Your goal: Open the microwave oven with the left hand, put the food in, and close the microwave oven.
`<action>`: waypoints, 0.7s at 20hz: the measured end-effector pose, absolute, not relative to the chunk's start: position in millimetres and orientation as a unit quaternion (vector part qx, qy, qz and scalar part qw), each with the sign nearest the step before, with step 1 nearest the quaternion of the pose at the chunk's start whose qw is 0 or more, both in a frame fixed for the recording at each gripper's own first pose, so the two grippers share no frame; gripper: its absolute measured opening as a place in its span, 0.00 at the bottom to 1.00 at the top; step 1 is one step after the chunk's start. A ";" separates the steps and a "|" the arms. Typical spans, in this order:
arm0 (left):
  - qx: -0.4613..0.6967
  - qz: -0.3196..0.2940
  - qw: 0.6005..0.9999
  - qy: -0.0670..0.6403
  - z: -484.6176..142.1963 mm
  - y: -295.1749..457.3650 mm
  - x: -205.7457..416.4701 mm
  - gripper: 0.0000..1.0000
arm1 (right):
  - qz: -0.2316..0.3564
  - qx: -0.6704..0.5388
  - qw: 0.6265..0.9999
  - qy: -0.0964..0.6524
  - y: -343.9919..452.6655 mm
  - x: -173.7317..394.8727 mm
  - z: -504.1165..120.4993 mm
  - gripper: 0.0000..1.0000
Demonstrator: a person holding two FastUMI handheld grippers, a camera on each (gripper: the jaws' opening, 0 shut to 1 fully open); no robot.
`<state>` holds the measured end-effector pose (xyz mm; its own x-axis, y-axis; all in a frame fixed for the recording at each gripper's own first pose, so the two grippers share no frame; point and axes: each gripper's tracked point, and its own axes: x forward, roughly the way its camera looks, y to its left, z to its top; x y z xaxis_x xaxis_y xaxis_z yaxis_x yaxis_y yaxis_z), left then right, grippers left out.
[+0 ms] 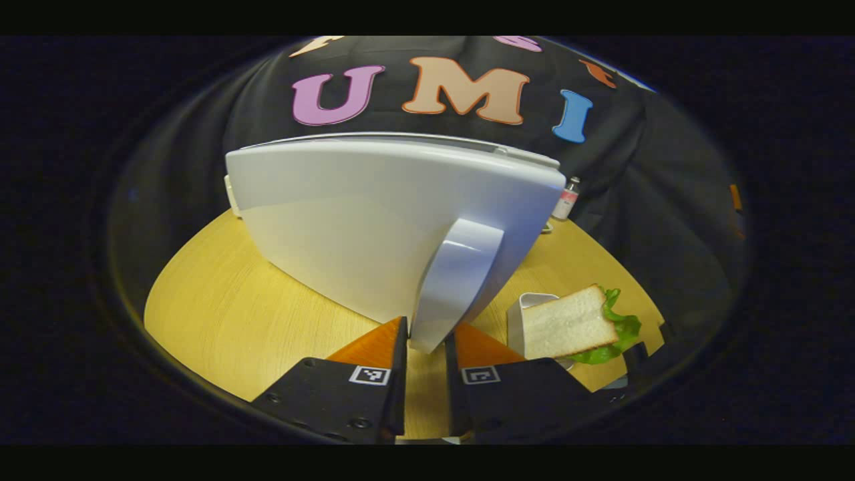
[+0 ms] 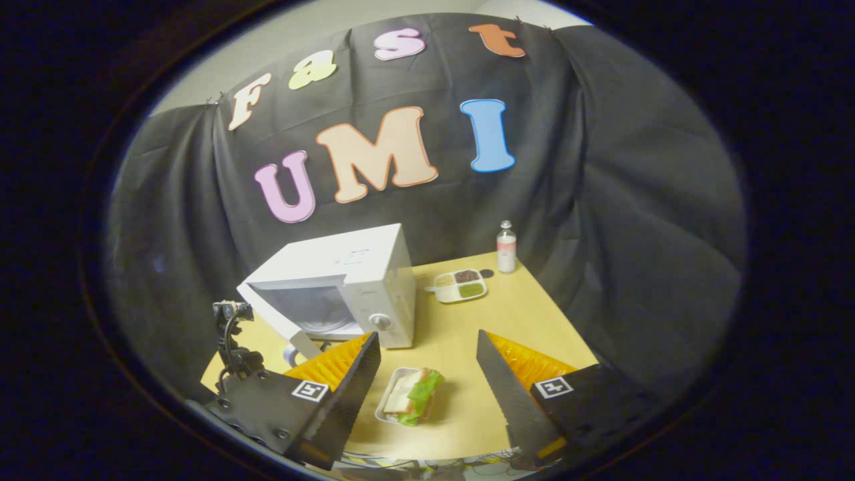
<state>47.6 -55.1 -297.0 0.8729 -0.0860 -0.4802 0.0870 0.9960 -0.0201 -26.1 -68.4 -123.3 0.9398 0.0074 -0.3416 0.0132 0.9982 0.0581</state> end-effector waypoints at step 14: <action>-0.031 0.106 0.975 0.191 -252.7 40.8 -36.1 1.00 | 0.113 0.000 0.972 0.205 -36.8 -39.1 -153.9 0.90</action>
<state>-36.1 40.8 -252.7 0.9042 0.1956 -0.3797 -0.2195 0.9754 -0.0201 -39.1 -36.8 -153.9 0.8908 0.2197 -0.3977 -0.2194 0.9745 0.0469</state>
